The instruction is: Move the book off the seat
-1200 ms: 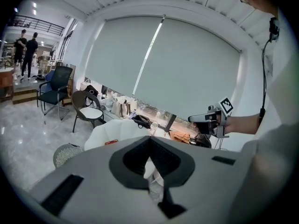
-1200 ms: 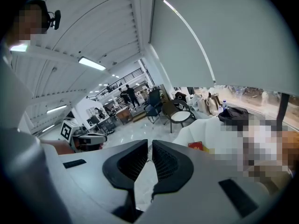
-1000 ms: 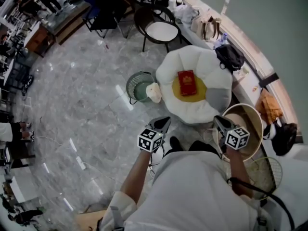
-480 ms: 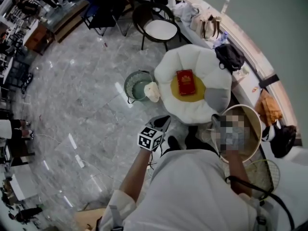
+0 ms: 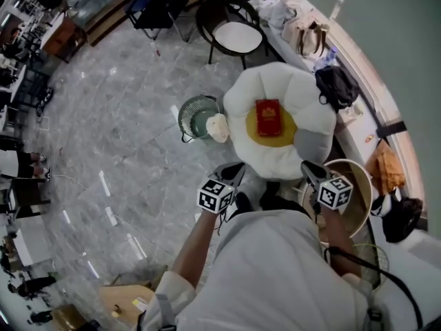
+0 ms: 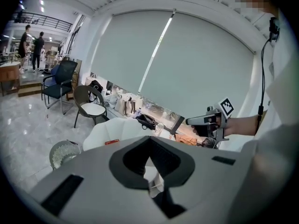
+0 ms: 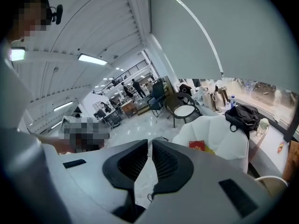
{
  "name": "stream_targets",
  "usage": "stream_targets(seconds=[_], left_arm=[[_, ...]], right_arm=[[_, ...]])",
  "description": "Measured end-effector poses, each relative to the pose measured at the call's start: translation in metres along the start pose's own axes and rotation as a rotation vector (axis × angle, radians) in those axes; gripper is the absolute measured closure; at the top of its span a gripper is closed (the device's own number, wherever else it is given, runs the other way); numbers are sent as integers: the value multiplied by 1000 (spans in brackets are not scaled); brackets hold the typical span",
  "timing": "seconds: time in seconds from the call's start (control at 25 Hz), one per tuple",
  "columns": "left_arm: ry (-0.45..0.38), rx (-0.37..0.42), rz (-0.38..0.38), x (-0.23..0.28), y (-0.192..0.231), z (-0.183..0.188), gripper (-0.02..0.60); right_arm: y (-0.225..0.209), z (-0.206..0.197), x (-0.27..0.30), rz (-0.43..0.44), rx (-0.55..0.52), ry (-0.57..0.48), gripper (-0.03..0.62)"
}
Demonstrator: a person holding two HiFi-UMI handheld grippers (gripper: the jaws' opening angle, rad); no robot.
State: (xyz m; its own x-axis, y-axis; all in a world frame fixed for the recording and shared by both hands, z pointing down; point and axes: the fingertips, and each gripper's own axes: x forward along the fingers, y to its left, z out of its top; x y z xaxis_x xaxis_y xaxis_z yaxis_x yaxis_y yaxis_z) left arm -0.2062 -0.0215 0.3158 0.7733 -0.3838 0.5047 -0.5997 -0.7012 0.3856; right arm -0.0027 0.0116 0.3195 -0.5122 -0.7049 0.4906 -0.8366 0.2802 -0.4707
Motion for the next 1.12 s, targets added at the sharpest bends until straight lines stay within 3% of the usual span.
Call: stream_targets(seconds=[0.52,1.12], left_arm=[[14,-13,43,80,-14,16,580],[95,5,50,128,5,22,580]], right_arm=[[-80,10,8,66,-6,71,543],[-129,14,28,38,65,64,543]])
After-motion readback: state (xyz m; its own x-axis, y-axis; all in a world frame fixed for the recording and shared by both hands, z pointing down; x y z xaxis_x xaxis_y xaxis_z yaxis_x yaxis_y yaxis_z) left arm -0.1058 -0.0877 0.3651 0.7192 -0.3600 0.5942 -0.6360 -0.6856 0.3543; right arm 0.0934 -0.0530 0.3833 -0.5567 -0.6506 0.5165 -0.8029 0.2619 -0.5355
